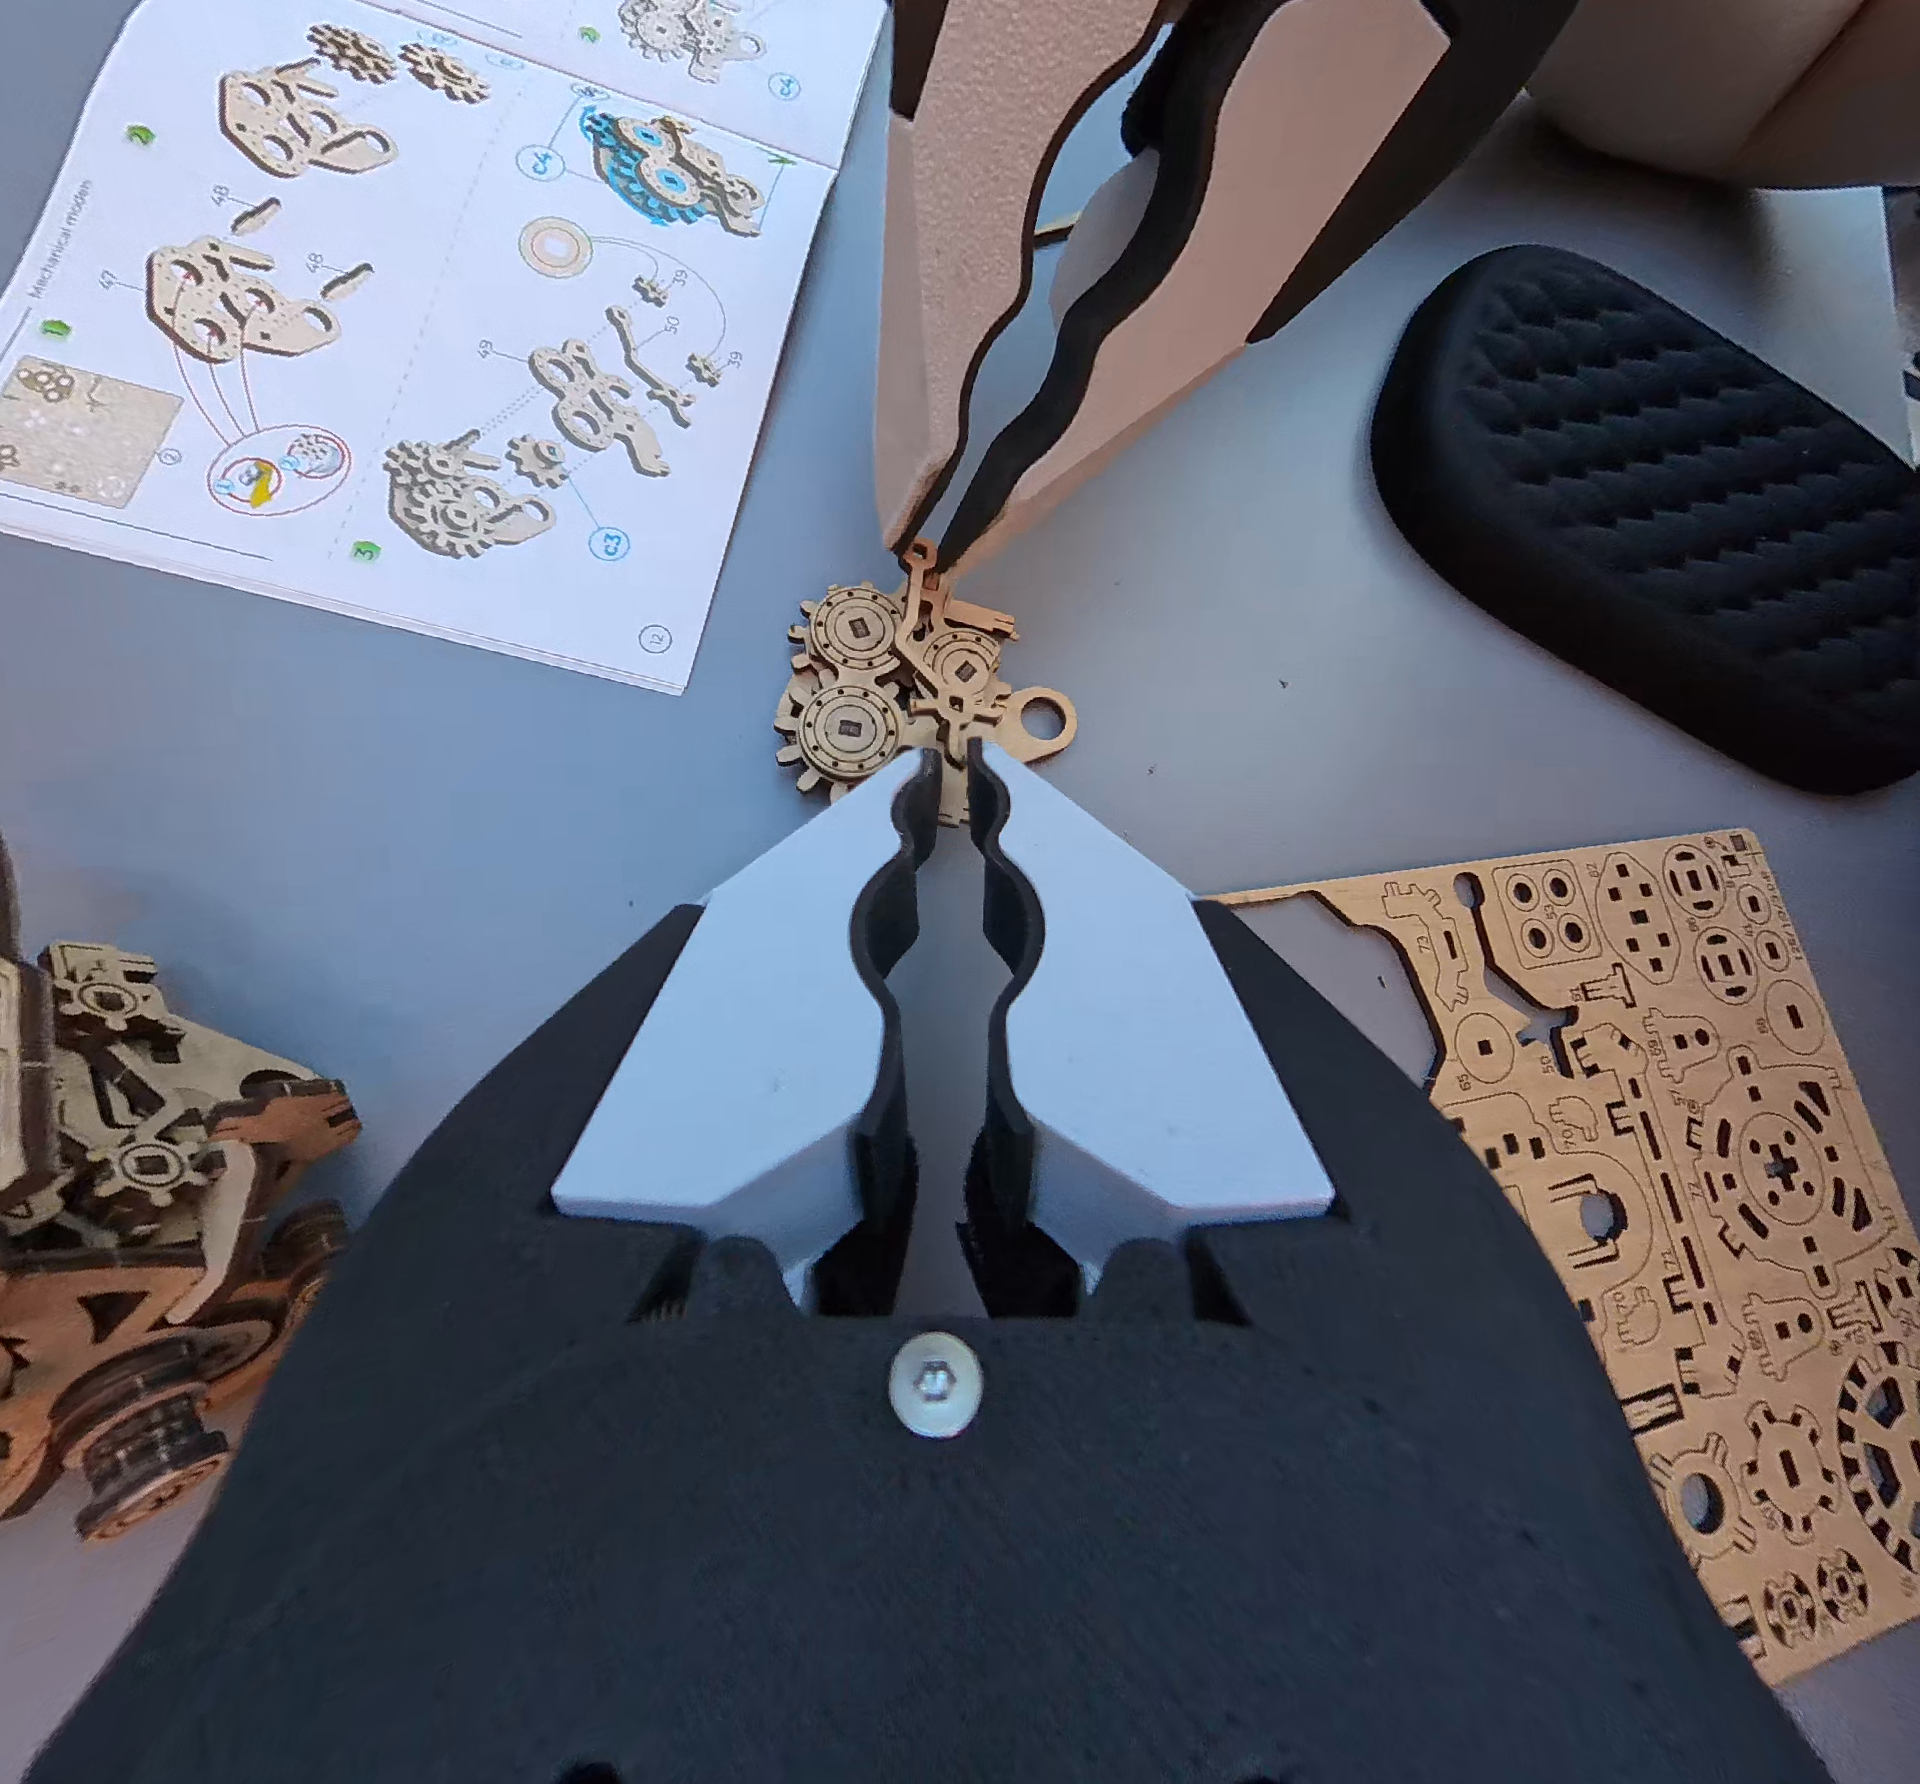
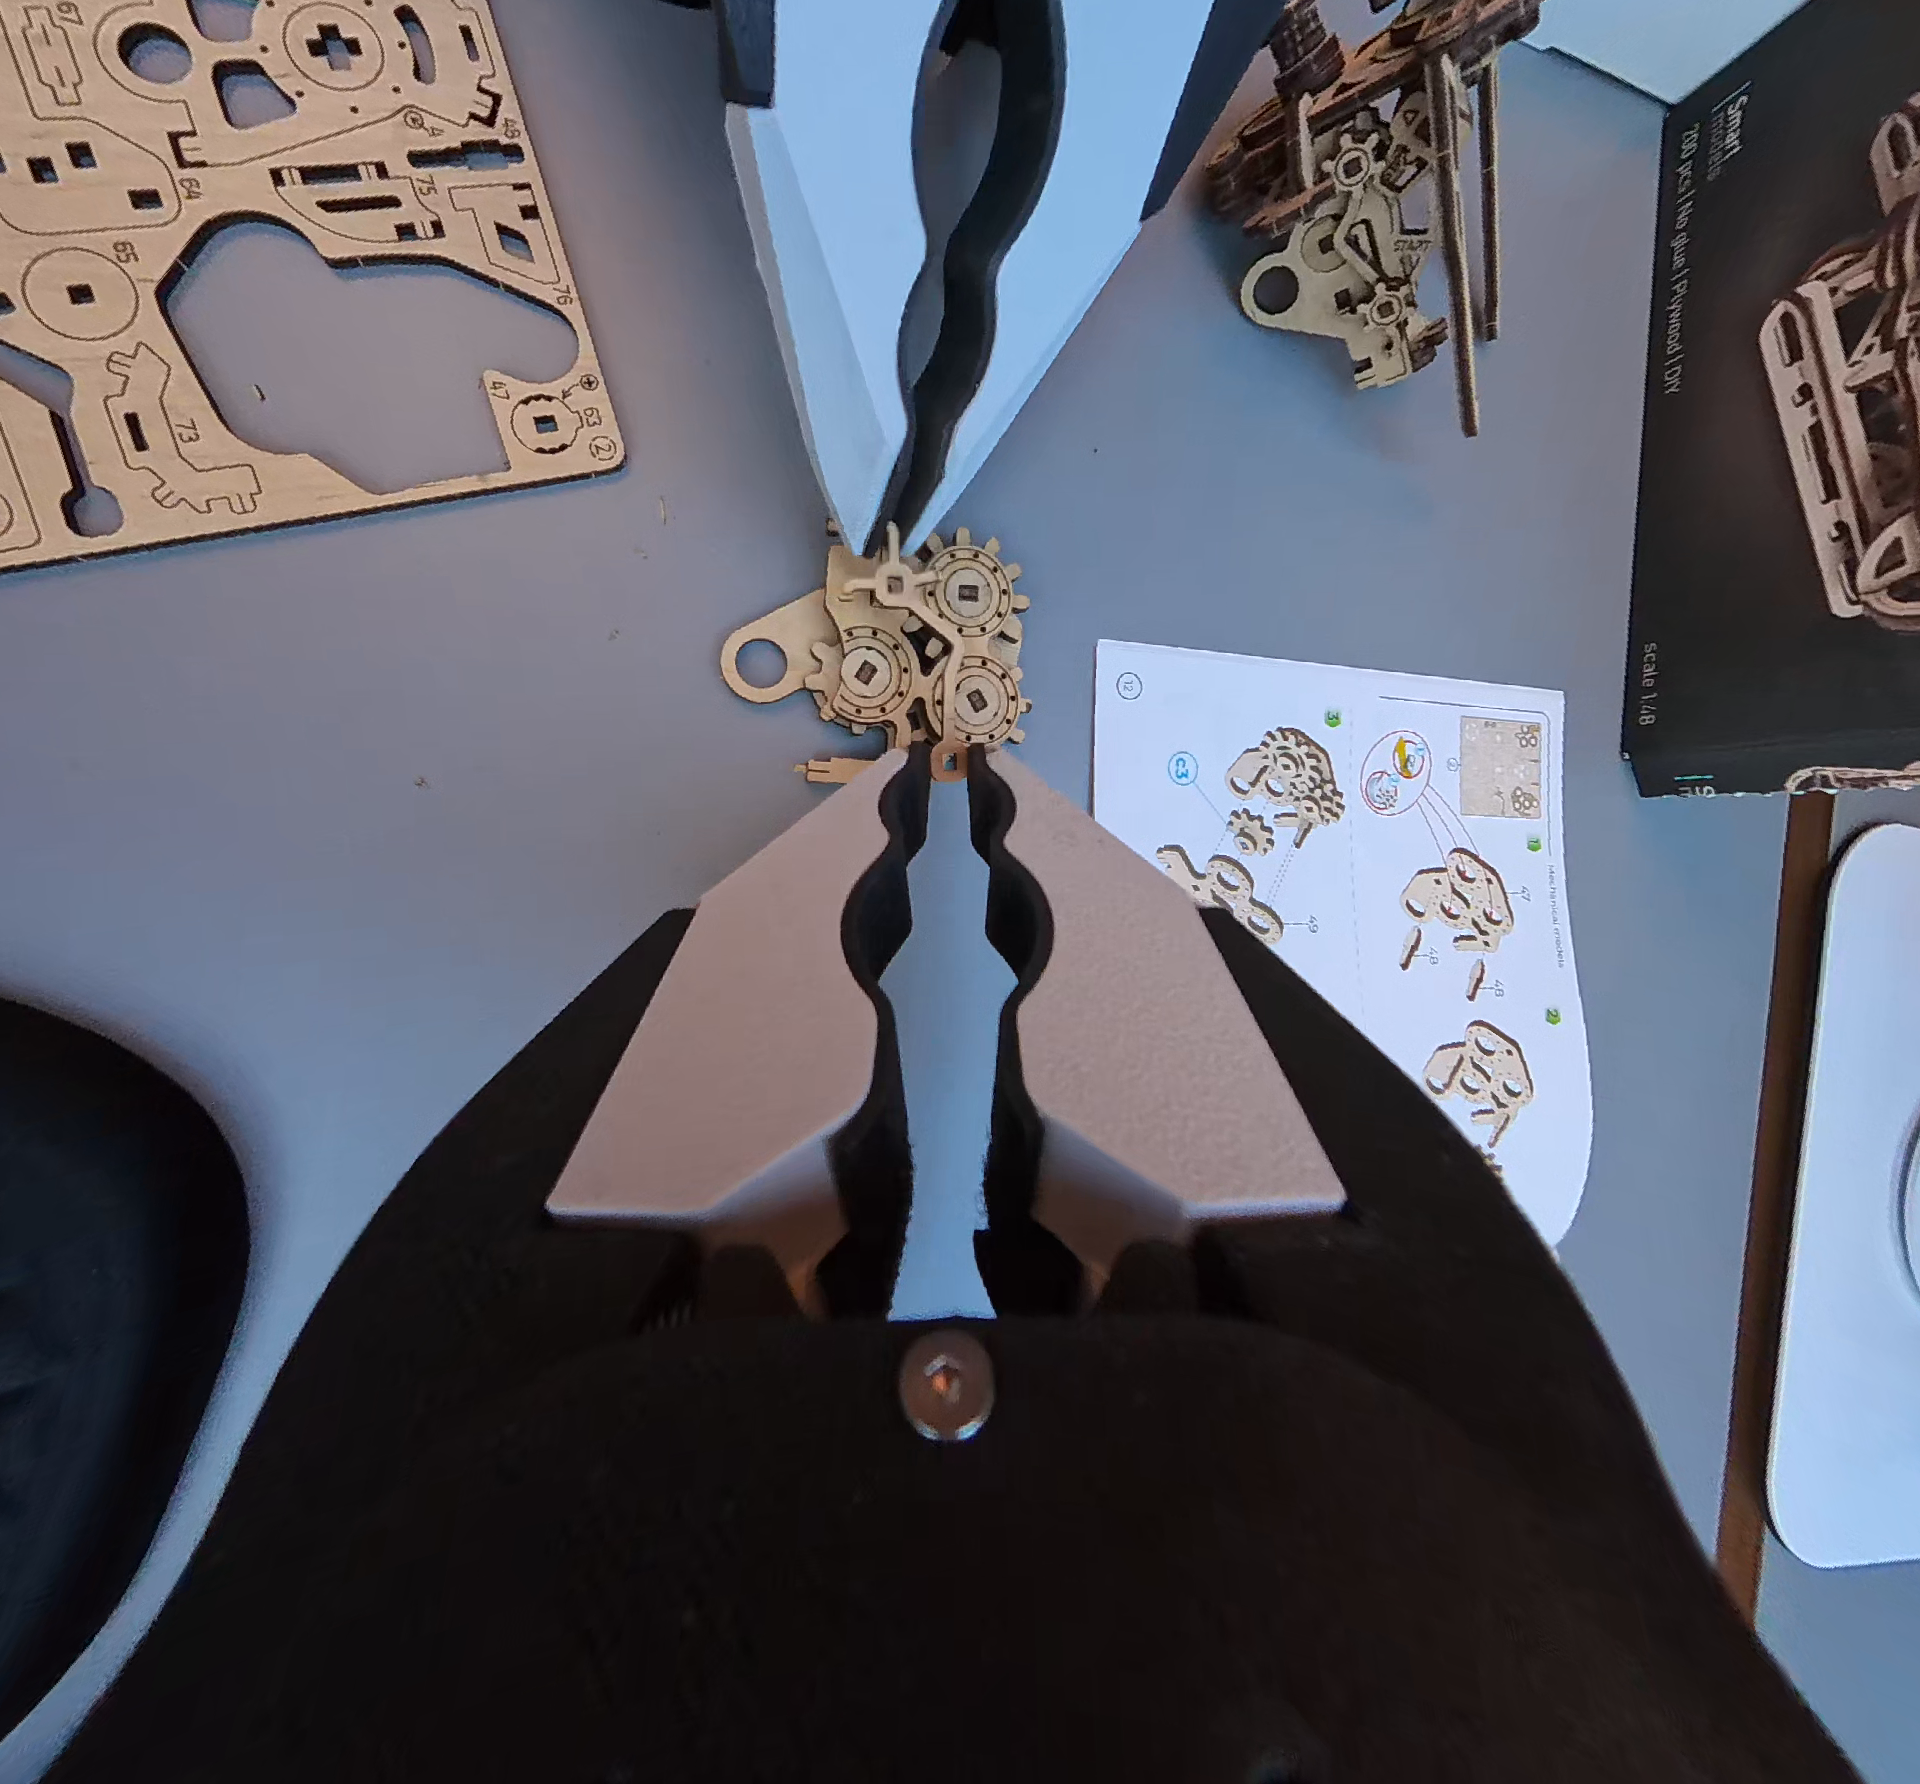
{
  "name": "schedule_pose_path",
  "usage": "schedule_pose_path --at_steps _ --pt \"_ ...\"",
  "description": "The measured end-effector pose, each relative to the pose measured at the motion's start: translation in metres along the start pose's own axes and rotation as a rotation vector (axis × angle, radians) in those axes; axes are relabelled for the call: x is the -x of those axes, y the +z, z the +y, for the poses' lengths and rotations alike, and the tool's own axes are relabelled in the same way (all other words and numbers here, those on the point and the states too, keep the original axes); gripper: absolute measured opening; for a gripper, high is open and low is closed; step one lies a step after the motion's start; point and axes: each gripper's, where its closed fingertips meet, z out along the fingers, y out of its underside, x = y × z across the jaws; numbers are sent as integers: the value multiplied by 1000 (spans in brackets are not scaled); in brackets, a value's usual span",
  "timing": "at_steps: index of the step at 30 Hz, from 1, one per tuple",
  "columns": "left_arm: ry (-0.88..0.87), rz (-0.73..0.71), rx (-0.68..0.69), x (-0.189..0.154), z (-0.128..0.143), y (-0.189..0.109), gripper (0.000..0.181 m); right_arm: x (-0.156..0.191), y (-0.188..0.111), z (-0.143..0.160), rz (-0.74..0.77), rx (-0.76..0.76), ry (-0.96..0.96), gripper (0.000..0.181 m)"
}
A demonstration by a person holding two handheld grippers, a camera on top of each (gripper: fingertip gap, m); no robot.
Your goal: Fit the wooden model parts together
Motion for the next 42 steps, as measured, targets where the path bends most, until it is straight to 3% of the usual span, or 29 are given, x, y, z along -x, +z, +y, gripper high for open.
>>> schedule_pose_path --at_steps 35,42 --pt "-76 134 -1 -8 3 2 1 7 0 -1 -103 -44 120 6" --pt "-38 150 3 -8 2 3 1 7 -2 0 -56 -38 132 6"
